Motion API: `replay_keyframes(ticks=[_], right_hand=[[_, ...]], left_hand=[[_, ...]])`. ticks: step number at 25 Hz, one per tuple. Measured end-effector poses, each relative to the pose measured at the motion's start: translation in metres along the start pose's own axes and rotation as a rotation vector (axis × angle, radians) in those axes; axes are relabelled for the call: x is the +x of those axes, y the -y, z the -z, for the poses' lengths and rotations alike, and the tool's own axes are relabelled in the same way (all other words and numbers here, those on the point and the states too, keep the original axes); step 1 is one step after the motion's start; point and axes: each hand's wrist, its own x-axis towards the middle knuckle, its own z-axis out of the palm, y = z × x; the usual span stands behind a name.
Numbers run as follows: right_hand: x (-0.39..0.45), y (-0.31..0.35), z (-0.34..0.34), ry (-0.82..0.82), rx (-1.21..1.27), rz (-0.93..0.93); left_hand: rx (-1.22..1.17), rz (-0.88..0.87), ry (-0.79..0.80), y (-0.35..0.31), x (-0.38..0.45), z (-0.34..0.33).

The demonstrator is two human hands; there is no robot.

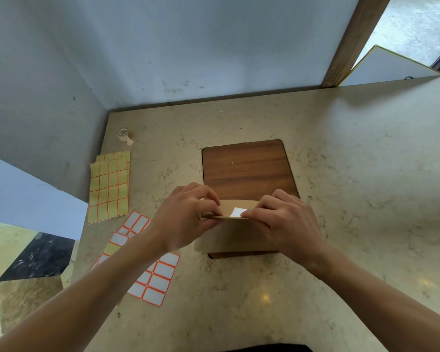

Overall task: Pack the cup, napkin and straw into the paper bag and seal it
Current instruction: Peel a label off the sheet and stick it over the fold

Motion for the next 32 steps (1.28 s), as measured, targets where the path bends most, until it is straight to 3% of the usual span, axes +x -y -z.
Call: replay_keyframes(ticks=[5, 19, 23, 32], right_hand=[[0.003, -0.011, 0.005, 0.015, 0.061, -0.054], [-0.041, -0.051, 0.007, -0.163, 0.861, -0.673], [-0.040, -0.047, 0.004, -0.205, 0.958, -0.696], [-0.034, -0.037, 0.017, -0.295, 0.930, -0.705]], left_hand=[[0.038, 0.010, -0.124, 0.010, -0.019, 0.000], [-0.621, 0.487, -0.408, 0.023, -0.051, -0.021], [-0.662, 0.498, -0.454, 0.020, -0.052, -0.022], [-0.661, 0.518, -0.591, 0.003, -0.048, -0.011]])
